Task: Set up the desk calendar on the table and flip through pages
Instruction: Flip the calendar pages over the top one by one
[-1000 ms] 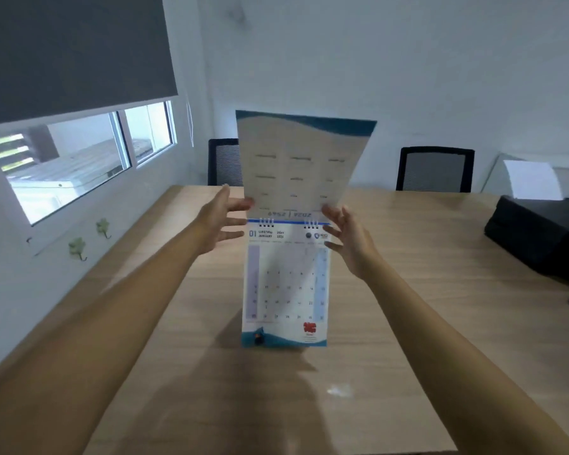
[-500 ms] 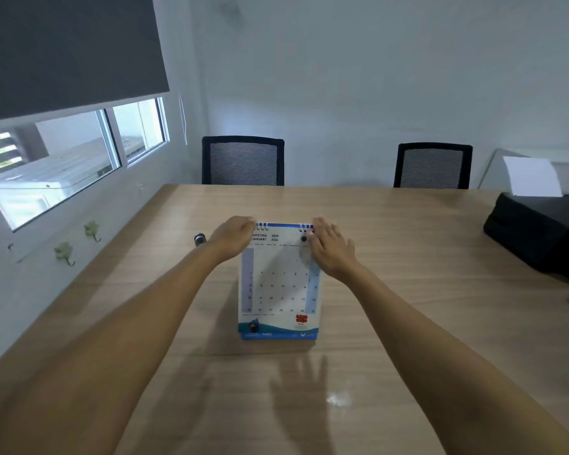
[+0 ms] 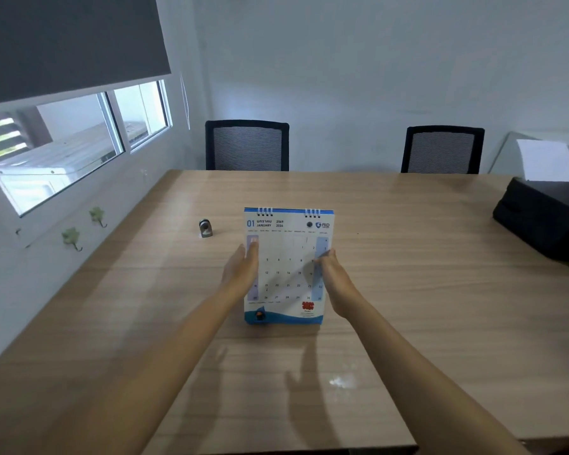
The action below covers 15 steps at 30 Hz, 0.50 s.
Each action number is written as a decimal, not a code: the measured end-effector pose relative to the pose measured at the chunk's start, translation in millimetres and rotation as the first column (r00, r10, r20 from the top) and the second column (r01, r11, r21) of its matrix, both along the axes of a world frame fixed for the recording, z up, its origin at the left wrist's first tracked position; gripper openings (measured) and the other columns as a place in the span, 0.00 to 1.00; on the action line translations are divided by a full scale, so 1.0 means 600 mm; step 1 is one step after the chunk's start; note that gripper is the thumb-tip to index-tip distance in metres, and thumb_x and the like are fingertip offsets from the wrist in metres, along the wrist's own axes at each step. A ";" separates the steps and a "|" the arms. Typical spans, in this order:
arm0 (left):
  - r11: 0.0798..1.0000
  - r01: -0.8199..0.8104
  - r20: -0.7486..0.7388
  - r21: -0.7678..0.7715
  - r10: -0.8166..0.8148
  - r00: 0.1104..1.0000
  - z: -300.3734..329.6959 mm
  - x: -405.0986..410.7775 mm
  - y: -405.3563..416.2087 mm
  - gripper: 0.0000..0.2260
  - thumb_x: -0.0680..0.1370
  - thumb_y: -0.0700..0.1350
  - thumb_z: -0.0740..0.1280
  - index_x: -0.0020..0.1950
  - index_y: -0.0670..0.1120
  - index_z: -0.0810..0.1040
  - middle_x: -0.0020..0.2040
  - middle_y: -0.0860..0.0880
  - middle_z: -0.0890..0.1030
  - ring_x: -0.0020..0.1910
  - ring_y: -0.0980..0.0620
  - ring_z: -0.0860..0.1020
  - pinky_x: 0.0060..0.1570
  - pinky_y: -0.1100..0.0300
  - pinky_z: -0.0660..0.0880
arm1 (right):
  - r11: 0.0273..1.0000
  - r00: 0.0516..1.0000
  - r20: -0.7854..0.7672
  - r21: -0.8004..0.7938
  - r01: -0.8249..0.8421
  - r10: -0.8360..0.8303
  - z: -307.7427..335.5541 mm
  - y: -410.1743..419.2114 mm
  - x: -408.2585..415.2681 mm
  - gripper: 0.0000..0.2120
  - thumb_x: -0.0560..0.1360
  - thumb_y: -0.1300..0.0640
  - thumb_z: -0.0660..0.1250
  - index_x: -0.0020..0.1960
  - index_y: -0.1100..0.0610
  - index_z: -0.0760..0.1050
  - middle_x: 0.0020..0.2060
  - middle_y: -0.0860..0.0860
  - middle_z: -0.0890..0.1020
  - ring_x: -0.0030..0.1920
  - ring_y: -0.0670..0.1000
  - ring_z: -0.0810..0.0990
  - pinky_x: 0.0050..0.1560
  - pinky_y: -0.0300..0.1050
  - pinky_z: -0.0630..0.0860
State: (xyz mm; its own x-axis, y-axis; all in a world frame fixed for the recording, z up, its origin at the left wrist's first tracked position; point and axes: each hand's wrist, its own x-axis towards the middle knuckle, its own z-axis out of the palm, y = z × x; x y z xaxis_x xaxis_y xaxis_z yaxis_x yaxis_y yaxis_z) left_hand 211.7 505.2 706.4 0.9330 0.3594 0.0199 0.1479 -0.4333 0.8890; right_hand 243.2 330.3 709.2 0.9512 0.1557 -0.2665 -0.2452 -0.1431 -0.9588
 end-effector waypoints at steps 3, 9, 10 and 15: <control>0.995 -0.087 -0.052 0.046 0.090 0.995 0.003 -0.005 0.004 0.24 0.78 0.58 0.50 0.62 0.46 0.75 0.58 0.45 0.80 0.59 0.43 0.76 0.55 0.49 0.75 | 0.999 0.995 0.094 -0.030 -0.014 0.017 -0.005 -0.002 -0.007 0.13 0.79 0.58 0.52 0.63 0.56 0.65 0.60 0.53 0.75 0.51 0.50 0.76 0.41 0.43 0.76; 0.973 -0.223 0.000 0.057 0.224 0.975 0.012 -0.022 0.024 0.06 0.73 0.45 0.64 0.39 0.44 0.78 0.39 0.47 0.81 0.39 0.49 0.77 0.39 0.58 0.72 | 0.963 0.959 0.179 -0.121 0.242 -0.218 0.005 -0.024 -0.011 0.10 0.76 0.55 0.64 0.55 0.56 0.72 0.56 0.53 0.79 0.47 0.51 0.78 0.46 0.46 0.75; 0.977 -0.212 -0.018 -0.028 0.211 0.977 0.014 -0.023 0.031 0.06 0.73 0.43 0.65 0.38 0.42 0.78 0.40 0.44 0.82 0.38 0.48 0.78 0.40 0.57 0.74 | 0.970 0.971 0.139 -0.116 0.212 -0.195 0.011 -0.030 -0.010 0.05 0.75 0.57 0.65 0.49 0.57 0.73 0.54 0.56 0.82 0.45 0.52 0.78 0.44 0.46 0.75; 0.816 -0.038 -0.133 -0.577 -0.048 0.990 0.056 -0.040 0.068 0.06 0.73 0.39 0.69 0.49 0.39 0.78 0.42 0.43 0.83 0.38 0.48 0.80 0.40 0.58 0.79 | 0.988 0.999 -0.007 0.149 -0.040 0.041 0.057 -0.074 -0.009 0.07 0.77 0.60 0.65 0.52 0.64 0.76 0.53 0.62 0.83 0.46 0.57 0.81 0.49 0.50 0.78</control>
